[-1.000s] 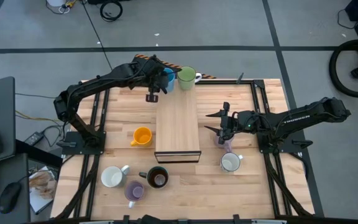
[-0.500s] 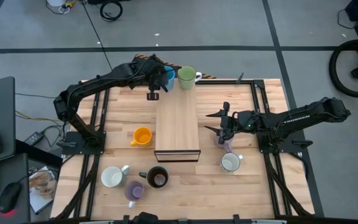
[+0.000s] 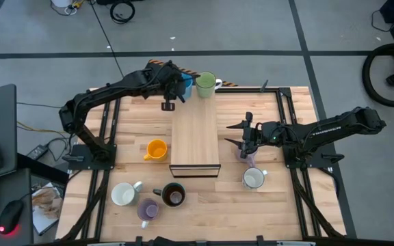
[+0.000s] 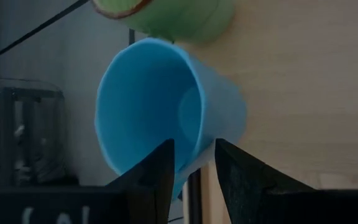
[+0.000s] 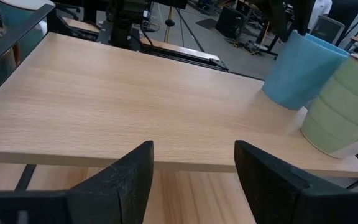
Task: Place coffee mugs
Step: Put the blue mug on the shelf, then put the yellow mug on the shelf
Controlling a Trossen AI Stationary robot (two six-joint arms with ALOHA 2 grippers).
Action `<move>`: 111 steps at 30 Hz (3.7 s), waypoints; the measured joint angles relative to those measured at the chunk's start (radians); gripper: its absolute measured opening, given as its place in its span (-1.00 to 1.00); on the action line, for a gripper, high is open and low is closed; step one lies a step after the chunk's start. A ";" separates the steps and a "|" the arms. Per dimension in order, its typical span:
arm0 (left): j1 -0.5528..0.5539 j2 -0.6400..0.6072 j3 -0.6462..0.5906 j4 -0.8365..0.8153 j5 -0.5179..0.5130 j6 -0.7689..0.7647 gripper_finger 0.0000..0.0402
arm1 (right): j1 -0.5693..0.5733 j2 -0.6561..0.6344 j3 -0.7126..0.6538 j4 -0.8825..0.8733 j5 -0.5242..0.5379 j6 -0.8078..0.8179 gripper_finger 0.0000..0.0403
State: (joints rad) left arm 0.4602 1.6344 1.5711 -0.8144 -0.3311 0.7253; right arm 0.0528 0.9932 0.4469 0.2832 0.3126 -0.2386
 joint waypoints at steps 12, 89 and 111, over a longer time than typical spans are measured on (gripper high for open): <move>-0.042 -0.064 0.000 -0.033 -0.024 -0.006 -0.39 | 0.000 0.000 0.000 -0.002 0.000 0.000 0.14; -0.572 -0.128 -0.528 -0.211 0.164 -1.226 -0.49 | 0.000 0.002 0.000 0.030 -0.027 -0.007 0.14; -0.571 -0.283 -0.522 -0.178 0.117 -1.184 -0.49 | 0.000 0.003 0.000 0.037 -0.030 -0.003 0.14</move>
State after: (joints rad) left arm -0.1111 1.3517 1.0489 -0.9925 -0.2142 -0.4591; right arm 0.0528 0.9958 0.4465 0.3206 0.2831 -0.2420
